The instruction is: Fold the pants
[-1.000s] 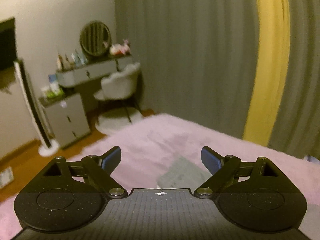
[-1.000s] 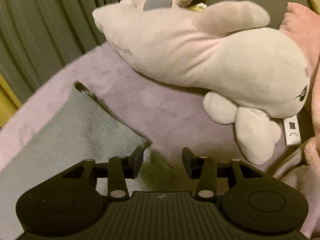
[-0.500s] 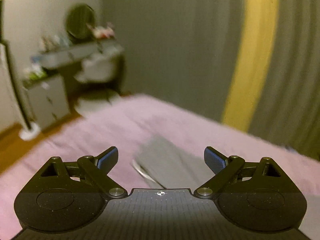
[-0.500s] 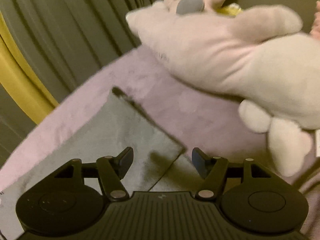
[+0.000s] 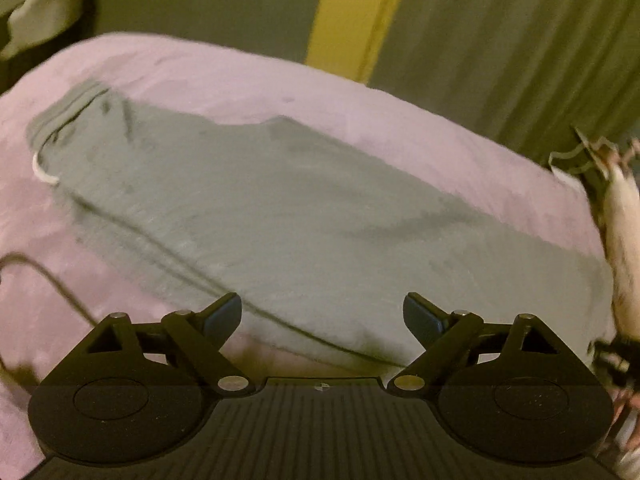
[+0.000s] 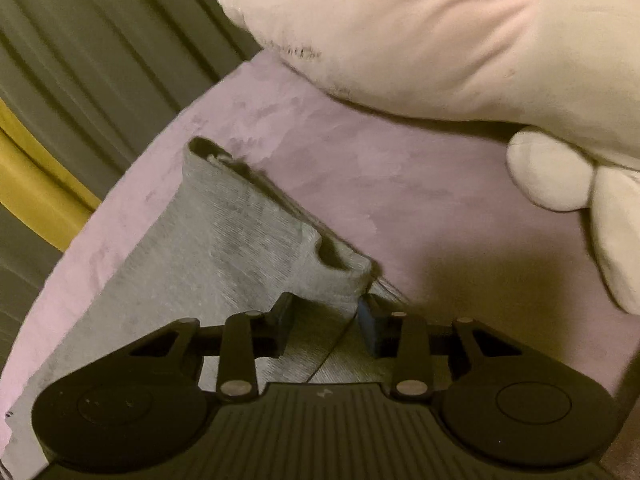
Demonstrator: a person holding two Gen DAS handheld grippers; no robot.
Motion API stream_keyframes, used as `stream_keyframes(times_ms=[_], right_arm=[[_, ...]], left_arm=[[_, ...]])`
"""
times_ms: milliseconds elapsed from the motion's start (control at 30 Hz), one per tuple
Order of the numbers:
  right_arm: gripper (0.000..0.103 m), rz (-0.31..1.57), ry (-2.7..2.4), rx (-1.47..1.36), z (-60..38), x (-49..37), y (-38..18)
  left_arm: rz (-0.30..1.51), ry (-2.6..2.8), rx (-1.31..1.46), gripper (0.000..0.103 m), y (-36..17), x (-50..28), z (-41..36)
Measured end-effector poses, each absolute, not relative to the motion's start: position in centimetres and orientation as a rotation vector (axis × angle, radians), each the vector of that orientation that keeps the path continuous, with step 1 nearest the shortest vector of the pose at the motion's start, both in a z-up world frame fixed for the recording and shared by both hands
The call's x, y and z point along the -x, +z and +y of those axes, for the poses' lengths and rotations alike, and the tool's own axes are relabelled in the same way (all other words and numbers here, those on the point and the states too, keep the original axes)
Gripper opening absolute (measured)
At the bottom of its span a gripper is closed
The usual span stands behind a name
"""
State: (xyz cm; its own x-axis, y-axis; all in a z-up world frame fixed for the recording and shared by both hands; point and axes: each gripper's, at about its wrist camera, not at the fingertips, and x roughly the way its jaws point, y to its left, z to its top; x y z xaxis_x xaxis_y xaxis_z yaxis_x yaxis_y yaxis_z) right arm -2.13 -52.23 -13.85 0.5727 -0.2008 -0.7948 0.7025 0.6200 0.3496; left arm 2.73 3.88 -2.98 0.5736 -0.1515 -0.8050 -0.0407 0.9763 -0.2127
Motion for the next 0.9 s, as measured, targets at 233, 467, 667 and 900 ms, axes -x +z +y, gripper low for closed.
stream_keyframes(times_ms=[233,467,667,900], right_arm=[[0.008,0.742,-0.561,-0.793,-52.1,3.7,-12.5],[0.004,0.757,-0.604,-0.819,-52.5,8.5,-12.7],[0.007,0.823,-0.622,-0.69,-51.3,7.6,-13.2],[0.078,0.758,-0.659,-0.682,-51.4,9.3,-11.9]], left_arm=[[0.97,-0.116,0.175,0.093,-3.2,-3.1,0.7],[0.981,-0.114,0.095,0.093,-4.5,-3.6,-1.0],[0.984,-0.13,0.035,0.093,-5.1,-3.3,-2.1],[0.969,-0.098,0.011,0.095,-6.4,-3.1,-3.1]])
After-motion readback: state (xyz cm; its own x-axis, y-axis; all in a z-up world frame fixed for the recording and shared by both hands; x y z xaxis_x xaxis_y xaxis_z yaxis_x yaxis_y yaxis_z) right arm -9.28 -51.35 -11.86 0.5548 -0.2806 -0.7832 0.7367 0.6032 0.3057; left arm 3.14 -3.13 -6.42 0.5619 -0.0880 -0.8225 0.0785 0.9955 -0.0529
